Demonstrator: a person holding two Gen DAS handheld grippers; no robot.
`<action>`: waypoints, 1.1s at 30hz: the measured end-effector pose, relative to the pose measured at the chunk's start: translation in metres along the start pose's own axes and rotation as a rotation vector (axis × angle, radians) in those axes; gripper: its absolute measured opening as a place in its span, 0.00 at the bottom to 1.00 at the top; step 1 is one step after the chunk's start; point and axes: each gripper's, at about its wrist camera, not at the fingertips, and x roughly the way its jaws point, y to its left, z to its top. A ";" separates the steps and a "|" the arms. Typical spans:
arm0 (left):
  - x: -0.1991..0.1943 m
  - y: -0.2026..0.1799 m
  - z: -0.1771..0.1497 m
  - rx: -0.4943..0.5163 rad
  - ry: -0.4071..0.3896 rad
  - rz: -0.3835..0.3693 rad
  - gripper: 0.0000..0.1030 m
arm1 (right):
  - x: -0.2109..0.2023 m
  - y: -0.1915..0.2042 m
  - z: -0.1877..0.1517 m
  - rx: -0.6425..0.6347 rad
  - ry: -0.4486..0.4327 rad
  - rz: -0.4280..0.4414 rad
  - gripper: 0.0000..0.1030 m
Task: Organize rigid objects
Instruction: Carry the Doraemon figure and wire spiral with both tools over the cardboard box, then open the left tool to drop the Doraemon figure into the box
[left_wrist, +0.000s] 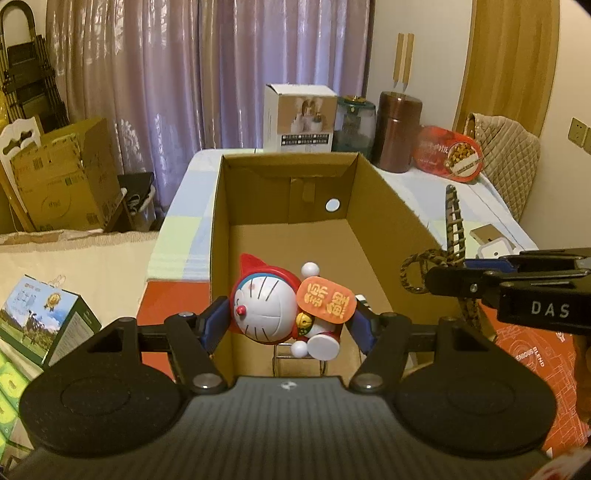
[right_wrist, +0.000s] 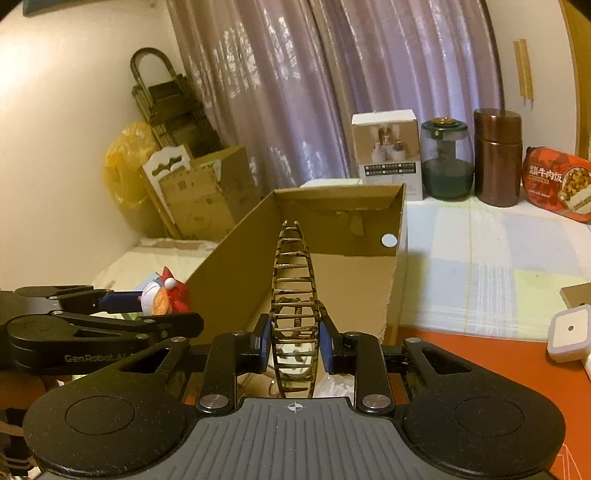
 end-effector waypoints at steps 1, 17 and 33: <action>0.002 0.000 -0.001 0.000 0.005 0.001 0.61 | 0.001 0.000 0.000 0.000 0.004 -0.003 0.22; 0.019 0.003 -0.008 -0.006 0.042 0.004 0.62 | 0.007 -0.003 -0.005 -0.012 0.039 -0.030 0.22; 0.025 0.004 -0.009 0.009 0.042 0.002 0.62 | 0.010 -0.002 -0.003 -0.016 0.039 -0.035 0.22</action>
